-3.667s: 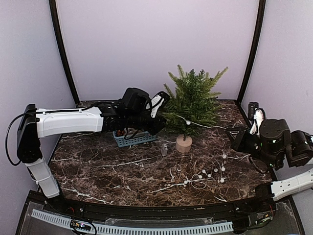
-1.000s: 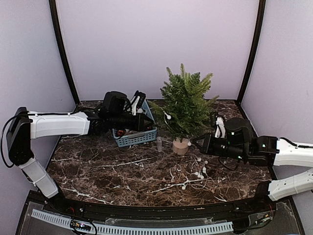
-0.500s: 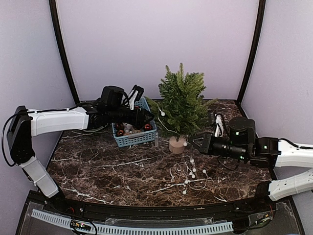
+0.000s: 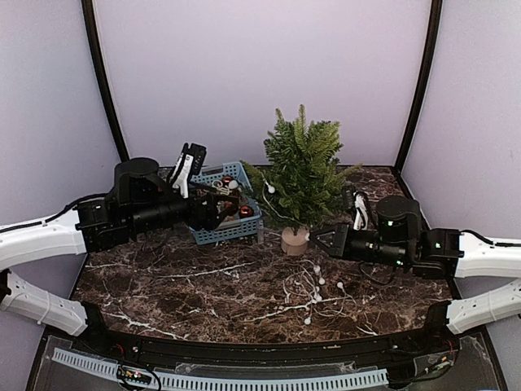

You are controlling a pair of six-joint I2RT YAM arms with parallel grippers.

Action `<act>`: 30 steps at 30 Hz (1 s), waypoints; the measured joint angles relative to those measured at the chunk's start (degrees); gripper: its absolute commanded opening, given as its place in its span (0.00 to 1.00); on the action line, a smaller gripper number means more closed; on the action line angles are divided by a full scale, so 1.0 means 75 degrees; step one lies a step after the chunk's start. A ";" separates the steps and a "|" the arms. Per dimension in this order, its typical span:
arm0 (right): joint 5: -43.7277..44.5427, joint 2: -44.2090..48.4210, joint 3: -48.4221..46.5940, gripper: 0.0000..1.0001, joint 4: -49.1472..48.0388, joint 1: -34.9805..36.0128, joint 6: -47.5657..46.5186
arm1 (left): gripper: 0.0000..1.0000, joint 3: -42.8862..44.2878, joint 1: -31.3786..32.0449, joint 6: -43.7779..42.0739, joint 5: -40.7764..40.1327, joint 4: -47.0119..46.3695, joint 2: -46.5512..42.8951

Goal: Decorate the small christmas tree
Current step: Turn around the Christmas tree at the center of the board, then pass from the right arm to the left

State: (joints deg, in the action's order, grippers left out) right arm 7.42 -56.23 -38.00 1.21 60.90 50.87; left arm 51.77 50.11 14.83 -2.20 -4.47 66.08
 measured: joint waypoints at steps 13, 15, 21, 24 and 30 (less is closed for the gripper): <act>-0.0035 -0.0006 -0.0181 0.00 0.0105 0.0003 0.0393 | 0.80 -0.0119 0.3069 0.0997 -0.1151 -0.1005 0.1227; -0.0076 0.0003 -0.0306 0.00 0.0219 0.0003 0.0417 | 0.82 -0.0026 0.3072 0.1169 -0.0979 -0.1265 0.1792; -0.0291 0.0157 -0.0446 0.00 0.0364 0.0003 0.0525 | 0.84 0.0545 0.3072 0.1364 -0.0653 -0.1649 0.2990; -0.0423 0.0169 -0.0533 0.00 0.0417 0.0003 0.0551 | 0.85 0.1116 0.3072 0.1343 -0.0627 -0.1757 0.3395; -0.0527 0.0169 -0.0679 0.00 0.0542 0.0003 0.0571 | 0.75 0.1731 0.3063 0.1373 -0.0717 -0.1906 0.3864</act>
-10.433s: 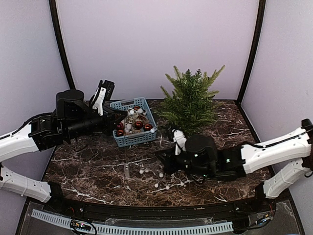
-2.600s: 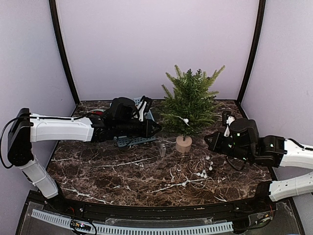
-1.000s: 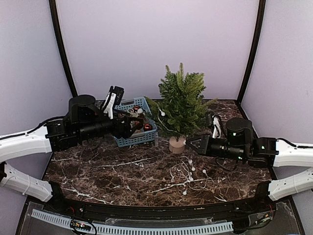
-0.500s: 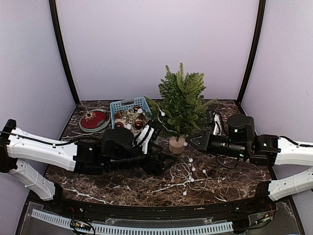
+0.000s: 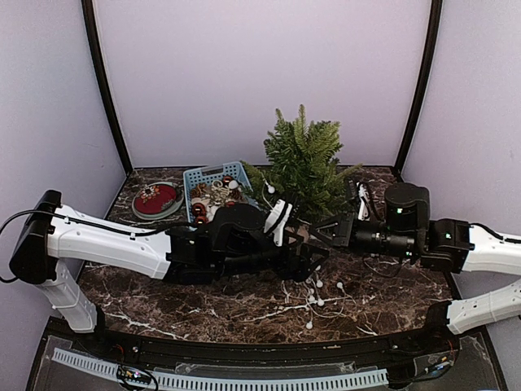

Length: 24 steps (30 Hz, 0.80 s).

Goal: Decorate the small christmas tree
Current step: Pass from the right arm to the left

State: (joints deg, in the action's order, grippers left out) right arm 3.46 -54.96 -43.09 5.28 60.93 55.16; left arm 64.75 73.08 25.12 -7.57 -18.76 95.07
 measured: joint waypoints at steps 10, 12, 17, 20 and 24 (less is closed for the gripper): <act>-0.0093 0.0000 -0.0026 0.00 0.0160 0.0000 0.0003 | 0.23 0.0000 -0.0044 0.0125 0.0003 0.0012 0.0224; -0.0090 0.0000 -0.0026 0.00 0.0160 0.0000 0.0006 | 0.12 0.0003 -0.0044 0.0114 0.0055 0.0000 0.0236; -0.0090 0.0000 -0.0026 0.06 0.0160 0.0000 0.0009 | 0.00 0.0003 -0.0044 0.0119 0.0149 -0.0009 0.0242; -0.0055 0.0017 -0.0026 0.34 0.0204 0.0003 -0.0070 | 0.00 0.0003 -0.0044 0.0111 0.0140 0.0009 0.0239; 0.0210 0.0256 -0.0006 0.64 0.0449 0.0023 -0.0090 | 0.00 0.0003 -0.0061 0.0172 0.0137 0.0149 0.0178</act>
State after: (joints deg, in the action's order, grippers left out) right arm 5.04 -53.04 -43.13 8.64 61.10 54.48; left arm 64.77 72.62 26.41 -6.55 -17.65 96.40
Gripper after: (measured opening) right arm 0.475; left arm 0.006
